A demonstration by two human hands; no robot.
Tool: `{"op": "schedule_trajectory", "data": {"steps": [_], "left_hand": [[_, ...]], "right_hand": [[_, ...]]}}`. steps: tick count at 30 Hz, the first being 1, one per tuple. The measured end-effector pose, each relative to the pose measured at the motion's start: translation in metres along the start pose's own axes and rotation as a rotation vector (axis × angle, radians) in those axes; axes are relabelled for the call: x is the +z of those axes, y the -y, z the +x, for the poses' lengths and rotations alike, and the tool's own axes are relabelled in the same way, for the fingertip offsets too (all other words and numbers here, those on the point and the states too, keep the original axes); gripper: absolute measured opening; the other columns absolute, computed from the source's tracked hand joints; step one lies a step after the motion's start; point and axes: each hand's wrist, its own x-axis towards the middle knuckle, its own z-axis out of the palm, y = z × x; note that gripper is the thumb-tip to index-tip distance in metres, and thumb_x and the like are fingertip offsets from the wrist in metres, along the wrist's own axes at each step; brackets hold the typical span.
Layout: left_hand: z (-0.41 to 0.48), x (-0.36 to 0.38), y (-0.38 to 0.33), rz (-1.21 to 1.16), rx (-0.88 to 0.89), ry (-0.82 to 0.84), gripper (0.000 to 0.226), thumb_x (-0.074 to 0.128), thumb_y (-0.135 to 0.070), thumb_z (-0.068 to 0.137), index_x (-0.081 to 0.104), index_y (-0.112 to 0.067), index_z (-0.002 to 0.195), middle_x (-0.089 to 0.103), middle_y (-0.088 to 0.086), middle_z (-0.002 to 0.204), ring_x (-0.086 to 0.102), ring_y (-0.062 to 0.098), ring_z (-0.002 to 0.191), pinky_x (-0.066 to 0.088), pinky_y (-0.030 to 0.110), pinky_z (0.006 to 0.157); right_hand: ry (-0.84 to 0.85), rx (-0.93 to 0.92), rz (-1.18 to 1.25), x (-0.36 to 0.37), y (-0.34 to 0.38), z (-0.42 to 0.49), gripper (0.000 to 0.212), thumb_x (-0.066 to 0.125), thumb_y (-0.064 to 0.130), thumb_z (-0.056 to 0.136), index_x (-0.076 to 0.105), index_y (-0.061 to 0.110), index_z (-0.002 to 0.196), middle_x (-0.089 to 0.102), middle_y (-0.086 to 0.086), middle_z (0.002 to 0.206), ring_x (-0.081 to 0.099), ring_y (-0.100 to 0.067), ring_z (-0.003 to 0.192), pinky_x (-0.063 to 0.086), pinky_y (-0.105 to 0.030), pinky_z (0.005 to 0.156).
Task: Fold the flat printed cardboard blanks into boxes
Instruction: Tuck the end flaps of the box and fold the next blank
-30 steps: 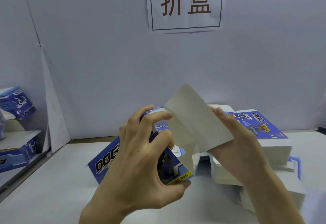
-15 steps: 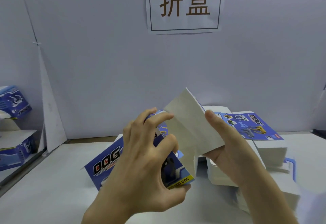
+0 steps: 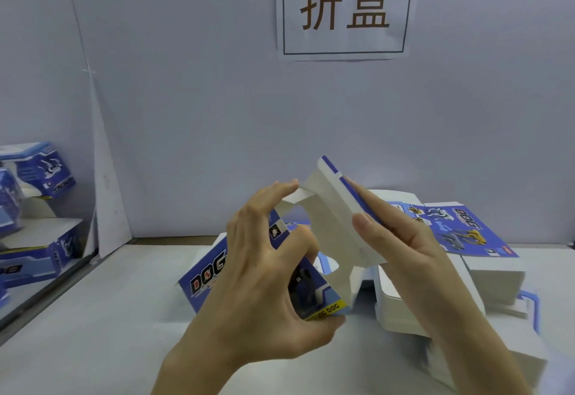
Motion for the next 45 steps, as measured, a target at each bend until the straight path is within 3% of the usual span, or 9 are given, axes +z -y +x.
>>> {"op": "schedule_trajectory", "data": {"steps": [3, 6, 13, 17, 20, 27, 36, 39, 45], "left_hand": [[0.0, -0.007, 0.002, -0.038, -0.014, -0.016, 0.058, 0.074, -0.061, 0.053, 0.04, -0.034, 0.091, 0.015, -0.009, 0.147, 0.045, 0.025, 0.118, 0.052, 0.04, 0.079], [0.002, -0.01, 0.002, -0.066, 0.009, -0.013, 0.059, 0.077, -0.057, 0.052, 0.04, -0.03, 0.09, 0.029, -0.006, 0.141, 0.044, 0.025, 0.121, 0.048, 0.043, 0.084], [0.004, -0.011, 0.005, 0.0, 0.057, -0.017, 0.061, 0.076, -0.059, 0.055, 0.047, -0.018, 0.088, 0.046, 0.002, 0.125, 0.038, 0.025, 0.131, 0.043, 0.046, 0.092], [0.006, -0.009, 0.009, 0.01, 0.059, -0.05, 0.06, 0.075, -0.057, 0.059, 0.052, -0.011, 0.089, 0.049, 0.007, 0.116, 0.044, 0.03, 0.124, 0.046, 0.049, 0.088], [0.005, -0.006, 0.009, 0.014, 0.067, -0.106, 0.058, 0.072, -0.057, 0.061, 0.042, -0.02, 0.093, 0.039, 0.006, 0.124, 0.043, 0.034, 0.128, 0.048, 0.05, 0.088], [0.0, 0.002, 0.01, -0.014, 0.054, -0.161, 0.059, 0.072, -0.06, 0.06, 0.043, -0.024, 0.096, 0.023, 0.001, 0.13, 0.039, 0.02, 0.128, 0.041, 0.015, 0.096], [0.003, 0.004, 0.008, -0.048, 0.04, -0.193, 0.062, 0.07, -0.057, 0.061, 0.043, -0.025, 0.107, 0.03, -0.004, 0.134, 0.038, 0.017, 0.13, 0.051, 0.041, 0.091], [0.005, 0.004, 0.006, -0.054, 0.064, -0.135, 0.074, 0.069, -0.056, 0.063, 0.041, -0.022, 0.122, 0.045, 0.004, 0.133, 0.04, 0.025, 0.132, 0.045, 0.05, 0.098], [0.008, -0.005, -0.001, -0.245, -0.059, -0.134, 0.078, 0.066, -0.06, 0.072, 0.033, -0.03, 0.136, 0.04, -0.016, 0.137, 0.046, 0.017, 0.128, 0.054, 0.04, 0.09]], "right_hand": [[0.086, 0.008, 0.006, -0.007, 0.0, -0.004, 0.058, 0.068, 0.032, 0.073, 0.057, 0.046, 0.128, 0.07, 0.009, 0.116, 0.066, -0.008, 0.107, 0.05, -0.017, 0.086], [0.018, -0.005, -0.123, -0.017, -0.002, -0.008, 0.062, 0.073, 0.016, 0.07, 0.06, 0.057, 0.114, 0.074, 0.015, 0.091, 0.07, -0.002, 0.081, 0.049, -0.008, 0.068], [0.111, -0.093, -0.419, -0.008, -0.001, -0.007, 0.067, 0.067, 0.021, 0.082, 0.043, 0.058, 0.133, 0.063, 0.028, 0.118, 0.063, 0.006, 0.102, 0.047, -0.006, 0.075], [0.259, -0.039, -0.289, 0.008, -0.004, -0.006, 0.058, 0.06, 0.047, 0.084, 0.043, 0.049, 0.139, 0.058, 0.013, 0.134, 0.059, -0.013, 0.12, 0.052, -0.029, 0.092], [0.117, -0.087, -0.187, 0.016, -0.008, -0.002, 0.043, 0.055, 0.038, 0.091, 0.054, 0.039, 0.134, 0.061, 0.007, 0.132, 0.058, -0.019, 0.122, 0.049, -0.045, 0.097], [0.023, -0.12, -0.159, 0.017, -0.011, -0.001, 0.038, 0.058, 0.019, 0.087, 0.067, 0.029, 0.123, 0.063, 0.007, 0.128, 0.059, -0.012, 0.119, 0.05, -0.017, 0.083], [0.194, 0.056, -0.364, 0.021, -0.006, -0.006, 0.043, 0.049, 0.056, 0.084, 0.046, 0.066, 0.126, 0.026, 0.036, 0.142, 0.029, 0.009, 0.135, 0.043, -0.018, 0.1], [0.233, -0.029, -0.429, 0.014, -0.009, -0.006, 0.054, 0.064, 0.038, 0.082, 0.049, 0.052, 0.132, 0.035, 0.023, 0.135, 0.041, 0.006, 0.126, 0.047, -0.007, 0.082], [-0.1, -0.268, -0.298, 0.005, -0.016, -0.002, 0.031, 0.08, 0.029, 0.071, 0.07, 0.025, 0.1, 0.059, 0.009, 0.112, 0.057, -0.018, 0.115, 0.054, -0.02, 0.077]]}}
